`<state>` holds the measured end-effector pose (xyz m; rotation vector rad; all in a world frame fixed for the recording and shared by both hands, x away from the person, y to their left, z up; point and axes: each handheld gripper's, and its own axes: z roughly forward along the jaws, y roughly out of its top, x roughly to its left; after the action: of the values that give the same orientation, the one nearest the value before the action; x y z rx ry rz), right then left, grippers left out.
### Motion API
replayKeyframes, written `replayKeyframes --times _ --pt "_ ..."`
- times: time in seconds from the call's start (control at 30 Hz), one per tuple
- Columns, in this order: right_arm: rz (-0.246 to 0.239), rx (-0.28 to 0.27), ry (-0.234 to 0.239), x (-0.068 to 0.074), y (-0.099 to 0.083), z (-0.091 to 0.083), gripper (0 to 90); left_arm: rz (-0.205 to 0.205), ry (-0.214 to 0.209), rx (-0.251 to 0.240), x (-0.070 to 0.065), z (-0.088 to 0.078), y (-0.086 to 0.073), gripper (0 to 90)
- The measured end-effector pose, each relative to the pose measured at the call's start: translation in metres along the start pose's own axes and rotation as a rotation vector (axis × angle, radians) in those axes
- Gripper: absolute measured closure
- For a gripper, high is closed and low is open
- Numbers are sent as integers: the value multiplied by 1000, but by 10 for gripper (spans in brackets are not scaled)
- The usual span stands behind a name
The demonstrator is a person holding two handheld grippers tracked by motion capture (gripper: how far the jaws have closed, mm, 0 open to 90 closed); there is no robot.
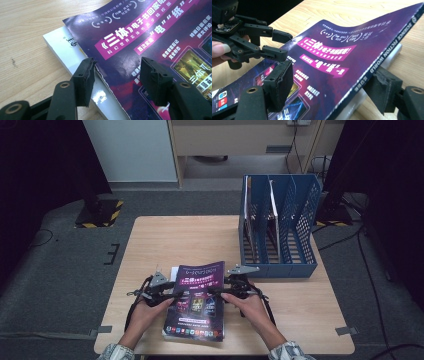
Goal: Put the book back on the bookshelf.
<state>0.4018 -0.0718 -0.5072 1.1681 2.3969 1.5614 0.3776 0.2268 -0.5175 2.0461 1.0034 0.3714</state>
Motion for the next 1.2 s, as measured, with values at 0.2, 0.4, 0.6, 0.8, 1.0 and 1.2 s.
replayKeyframes --times 0.2,0.4,0.6,0.8,1.0,1.2 --pt "3 4 3 4 6 8 239 1 1 1 0 0 0 447" --pt "3 18 -10 8 8 19 237 1 0 0 0 0 0 447" --pt "-17 40 -21 14 6 26 223 2 -5 -4 0 0 0 443" --pt "-11 27 -42 15 5 29 291 11 -6 -3 -3 2 0 394" --pt "1 15 -66 14 6 29 440 10 -8 0 -3 2 1 373" --pt "28 -23 -92 10 9 21 605 6 -20 -6 -5 3 2 346"
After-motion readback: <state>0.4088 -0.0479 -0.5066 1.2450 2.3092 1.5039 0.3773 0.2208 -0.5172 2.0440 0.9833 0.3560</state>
